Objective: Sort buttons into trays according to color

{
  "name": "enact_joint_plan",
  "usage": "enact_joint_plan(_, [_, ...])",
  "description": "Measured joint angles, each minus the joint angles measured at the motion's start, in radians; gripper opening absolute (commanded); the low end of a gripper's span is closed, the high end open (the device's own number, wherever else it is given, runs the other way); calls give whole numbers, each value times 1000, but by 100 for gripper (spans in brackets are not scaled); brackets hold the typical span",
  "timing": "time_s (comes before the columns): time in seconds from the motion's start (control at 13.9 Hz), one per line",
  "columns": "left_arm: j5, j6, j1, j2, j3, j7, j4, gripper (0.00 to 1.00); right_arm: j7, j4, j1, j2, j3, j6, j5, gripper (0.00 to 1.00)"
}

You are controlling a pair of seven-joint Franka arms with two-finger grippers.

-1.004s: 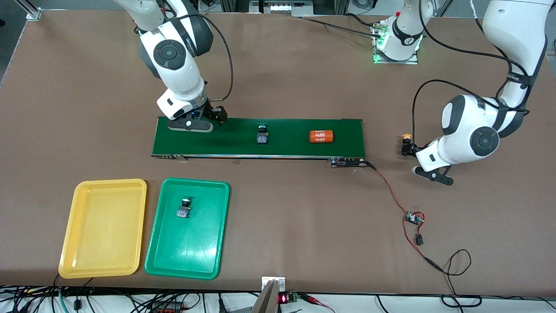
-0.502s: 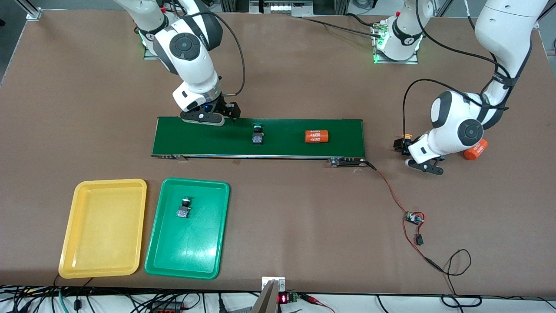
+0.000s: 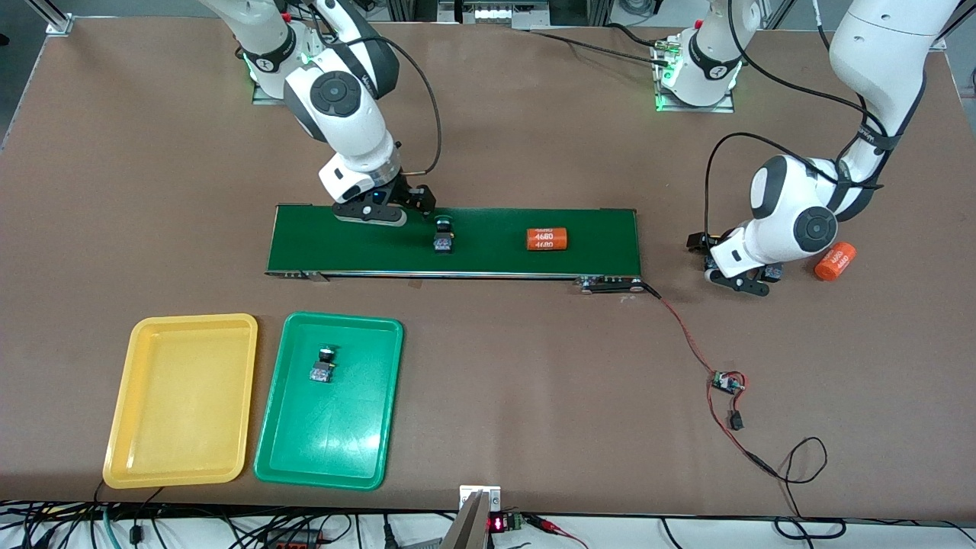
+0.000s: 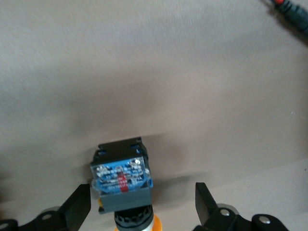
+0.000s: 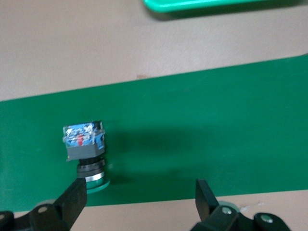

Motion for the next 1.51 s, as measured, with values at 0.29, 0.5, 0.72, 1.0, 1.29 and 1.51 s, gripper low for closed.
enact_joint_plan(0.29, [0, -46, 0, -7, 0, 1, 0, 0, 95, 22, 23, 51, 2, 17, -101, 100])
enact_joint_plan(0.5, [0, -56, 0, -18, -3, 2, 2, 0, 113, 34, 29, 85, 3, 37, -149, 100])
enact_joint_plan(0.72, [0, -67, -8, -46, -26, 2, 20, 0, 99, 37, 28, 99, 2, 38, -217, 100])
enact_joint_plan(1.0, [0, -126, -43, -99, -96, -13, 84, 0, 77, 37, 28, 104, -1, 38, -220, 100])
enact_joint_plan(1.29, [-99, -196, -87, -116, -175, -96, 182, 0, 77, 37, 27, 115, -3, 38, -220, 100])
enact_joint_plan(1.51, [-149, -204, -145, -115, -208, -230, 193, 0, 77, 37, 27, 136, -5, 39, -223, 99])
